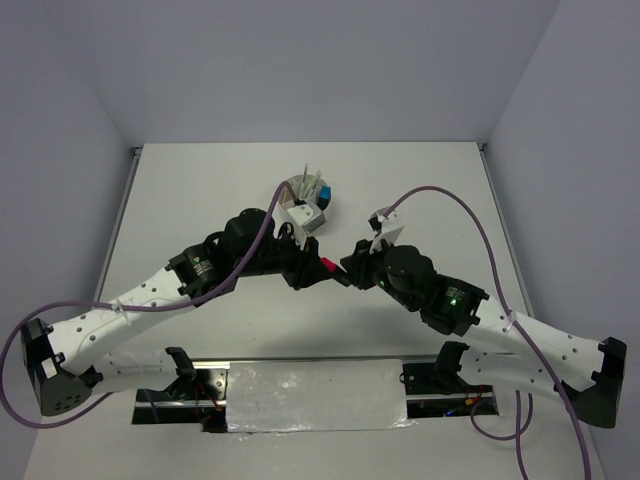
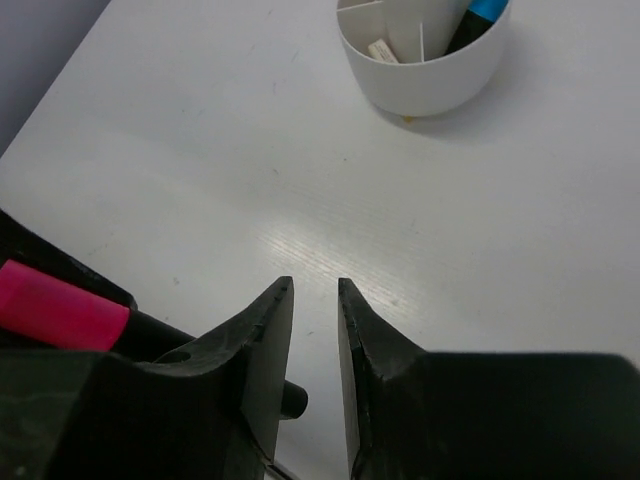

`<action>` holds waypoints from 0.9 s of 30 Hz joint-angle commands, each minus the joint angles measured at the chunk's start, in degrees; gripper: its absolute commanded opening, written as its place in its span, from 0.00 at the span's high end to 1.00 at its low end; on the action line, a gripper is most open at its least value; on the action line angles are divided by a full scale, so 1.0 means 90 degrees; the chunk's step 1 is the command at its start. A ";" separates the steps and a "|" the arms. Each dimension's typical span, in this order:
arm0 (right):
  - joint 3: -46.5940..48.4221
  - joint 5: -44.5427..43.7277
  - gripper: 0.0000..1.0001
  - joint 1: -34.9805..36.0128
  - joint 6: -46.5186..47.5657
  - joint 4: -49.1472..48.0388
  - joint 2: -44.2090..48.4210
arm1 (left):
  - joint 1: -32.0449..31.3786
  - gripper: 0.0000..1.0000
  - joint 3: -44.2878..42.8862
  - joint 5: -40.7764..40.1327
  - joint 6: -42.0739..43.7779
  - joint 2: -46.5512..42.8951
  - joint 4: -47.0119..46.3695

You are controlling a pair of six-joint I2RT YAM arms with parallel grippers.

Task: Sort the stationery into containers
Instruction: Place the pen in the storage box.

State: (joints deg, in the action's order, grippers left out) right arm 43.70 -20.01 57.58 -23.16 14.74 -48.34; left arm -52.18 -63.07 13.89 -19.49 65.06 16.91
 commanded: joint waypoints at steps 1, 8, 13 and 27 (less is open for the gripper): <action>0.0261 -0.0626 0.66 -0.0050 -0.0229 0.0158 -0.0078 | 0.0046 1.00 0.0044 -0.0029 -0.0130 -0.0197 -0.0726; 0.0875 -0.1691 0.41 -0.1581 -0.1816 0.2037 0.0204 | 0.0056 1.00 0.0094 -0.1112 -0.0247 -0.0373 -0.0521; 0.1131 -0.2298 0.40 -0.2345 -0.2476 0.2806 0.0993 | 0.0066 1.00 0.0074 -0.2855 -0.0364 -0.0188 -0.0433; 0.1033 -0.1254 0.40 -0.2345 -0.2027 0.2688 0.1591 | 0.1013 1.00 -0.2532 -0.4708 -0.0033 0.3346 -0.0277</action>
State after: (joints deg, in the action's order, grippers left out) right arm 52.82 -33.23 36.58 -42.30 38.85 -34.22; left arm -44.18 -81.32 -26.02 -22.06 91.70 15.07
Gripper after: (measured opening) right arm 0.602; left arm 0.329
